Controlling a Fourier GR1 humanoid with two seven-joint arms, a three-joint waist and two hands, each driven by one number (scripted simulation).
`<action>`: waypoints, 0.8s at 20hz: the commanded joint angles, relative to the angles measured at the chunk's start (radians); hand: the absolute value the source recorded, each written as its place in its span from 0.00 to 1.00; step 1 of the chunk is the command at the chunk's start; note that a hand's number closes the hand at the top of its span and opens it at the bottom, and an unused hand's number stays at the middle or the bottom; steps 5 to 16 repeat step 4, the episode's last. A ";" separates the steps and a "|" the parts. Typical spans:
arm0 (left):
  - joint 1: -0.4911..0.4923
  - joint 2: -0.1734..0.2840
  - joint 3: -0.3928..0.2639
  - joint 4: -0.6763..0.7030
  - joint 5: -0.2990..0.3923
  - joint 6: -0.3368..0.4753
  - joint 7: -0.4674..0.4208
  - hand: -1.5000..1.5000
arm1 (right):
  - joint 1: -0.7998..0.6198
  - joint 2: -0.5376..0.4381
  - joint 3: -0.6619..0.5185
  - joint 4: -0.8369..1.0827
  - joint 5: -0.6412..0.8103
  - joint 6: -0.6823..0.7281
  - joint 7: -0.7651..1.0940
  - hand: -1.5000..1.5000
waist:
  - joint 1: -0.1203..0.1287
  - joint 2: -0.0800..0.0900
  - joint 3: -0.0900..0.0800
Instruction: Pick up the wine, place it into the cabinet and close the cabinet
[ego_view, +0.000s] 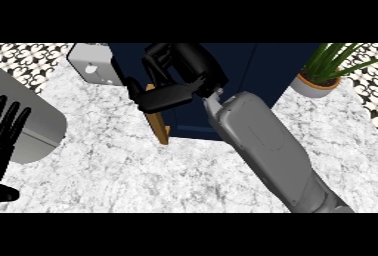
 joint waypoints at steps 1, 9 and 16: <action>-0.004 -0.008 -0.012 -0.025 0.002 -0.004 0.013 0.00 | -0.046 -0.087 -0.109 0.158 0.018 -0.020 0.001 1.00 | -0.004 0.040 0.012; 0.003 -0.014 -0.012 -0.008 0.000 -0.012 0.012 0.00 | -0.004 -0.089 -0.106 0.142 0.024 -0.020 -0.036 1.00 | -0.015 0.039 0.012; 0.003 -0.014 -0.012 -0.008 0.000 -0.012 0.012 0.00 | -0.004 -0.089 -0.106 0.142 0.024 -0.020 -0.036 1.00 | -0.015 0.039 0.012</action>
